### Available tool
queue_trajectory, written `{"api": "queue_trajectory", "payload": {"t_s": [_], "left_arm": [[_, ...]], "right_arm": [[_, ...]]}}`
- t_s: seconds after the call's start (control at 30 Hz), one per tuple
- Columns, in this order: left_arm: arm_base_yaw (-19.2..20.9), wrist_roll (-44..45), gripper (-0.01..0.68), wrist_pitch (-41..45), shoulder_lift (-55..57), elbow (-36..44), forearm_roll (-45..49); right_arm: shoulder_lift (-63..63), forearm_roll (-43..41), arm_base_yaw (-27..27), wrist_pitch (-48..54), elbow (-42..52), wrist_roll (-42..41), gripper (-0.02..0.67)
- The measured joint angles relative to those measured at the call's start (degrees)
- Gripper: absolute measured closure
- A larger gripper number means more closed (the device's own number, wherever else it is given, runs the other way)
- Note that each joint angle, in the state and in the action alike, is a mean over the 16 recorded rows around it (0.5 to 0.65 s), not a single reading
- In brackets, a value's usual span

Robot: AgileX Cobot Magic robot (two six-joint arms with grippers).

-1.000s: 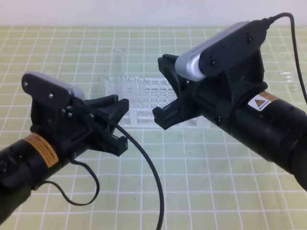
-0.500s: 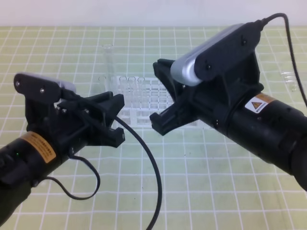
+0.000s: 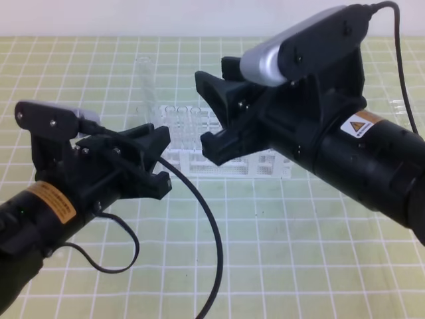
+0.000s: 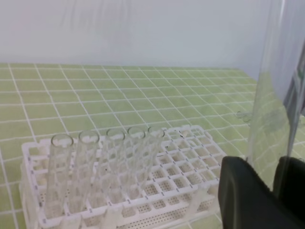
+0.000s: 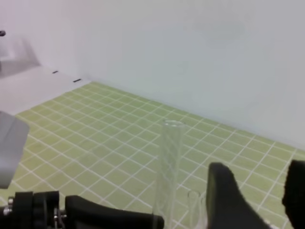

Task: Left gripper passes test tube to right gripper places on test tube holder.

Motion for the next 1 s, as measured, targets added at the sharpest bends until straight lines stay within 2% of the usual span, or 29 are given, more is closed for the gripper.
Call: {"api": "queue_trajectory", "payload": {"t_s": [0.17, 0.6, 1.0], "left_arm": [[0.0, -0.03, 0.63, -0.17, 0.02, 0.0, 0.02], [0.0, 0.43, 0.63, -0.4, 0.07, -0.07, 0.43], [0.0, 0.92, 0.643, 0.35, 0.11, -0.22, 1.27]], "right_arm": [[0.97, -0.15, 0.0, -0.31, -0.74, 1.64, 0.374], [5.37, -1.01, 0.23, 0.3, -4.69, 3.41, 0.265], [8.6, -1.91, 1.85, -0.66, -7.34, 3.6, 0.238]]}}
